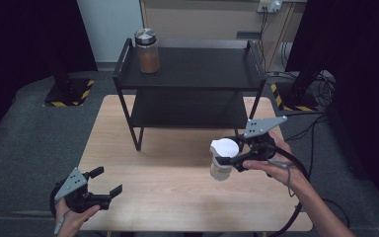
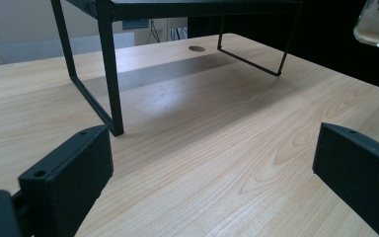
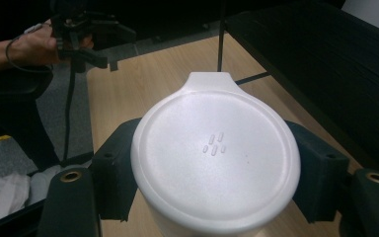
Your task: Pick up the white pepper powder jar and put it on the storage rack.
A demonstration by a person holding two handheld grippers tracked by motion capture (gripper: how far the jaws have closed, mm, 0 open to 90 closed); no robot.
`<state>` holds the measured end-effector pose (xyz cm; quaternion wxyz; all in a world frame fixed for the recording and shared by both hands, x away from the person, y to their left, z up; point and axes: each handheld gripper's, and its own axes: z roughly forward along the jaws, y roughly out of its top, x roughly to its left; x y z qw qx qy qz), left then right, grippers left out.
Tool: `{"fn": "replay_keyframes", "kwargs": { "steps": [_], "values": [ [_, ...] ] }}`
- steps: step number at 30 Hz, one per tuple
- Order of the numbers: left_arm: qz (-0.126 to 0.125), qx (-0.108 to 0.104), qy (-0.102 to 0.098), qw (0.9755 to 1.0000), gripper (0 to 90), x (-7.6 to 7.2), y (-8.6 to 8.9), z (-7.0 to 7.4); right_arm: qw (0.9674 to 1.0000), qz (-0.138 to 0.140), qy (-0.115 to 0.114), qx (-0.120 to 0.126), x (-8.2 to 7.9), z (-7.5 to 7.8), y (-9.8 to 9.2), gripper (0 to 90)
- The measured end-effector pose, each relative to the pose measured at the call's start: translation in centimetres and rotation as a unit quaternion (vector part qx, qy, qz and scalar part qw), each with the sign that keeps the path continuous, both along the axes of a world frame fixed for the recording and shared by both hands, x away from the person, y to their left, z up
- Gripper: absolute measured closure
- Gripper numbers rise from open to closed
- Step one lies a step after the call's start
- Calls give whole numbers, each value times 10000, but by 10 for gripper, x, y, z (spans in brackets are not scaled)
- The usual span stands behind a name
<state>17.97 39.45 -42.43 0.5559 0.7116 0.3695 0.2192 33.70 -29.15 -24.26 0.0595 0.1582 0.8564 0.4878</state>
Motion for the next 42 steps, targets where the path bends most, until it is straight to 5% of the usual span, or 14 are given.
{"fn": "replay_keyframes", "kwargs": {
  "steps": [11, 29, 42],
  "values": [
    [-9, 2, -4, 10000, 10, 0, 0, 0, 9999, -113, -76, 17, 13, 36, 9, 315],
    [5, -9, -47, 10000, 11, -1, 0, 0, 9978, -554, -367, -18, 35, 147, 17, 315],
    [46, -63, -59, 10000, 11, -2, 2, -1, 9940, -948, -527, -103, 65, 208, 32, 315]
  ]
}}
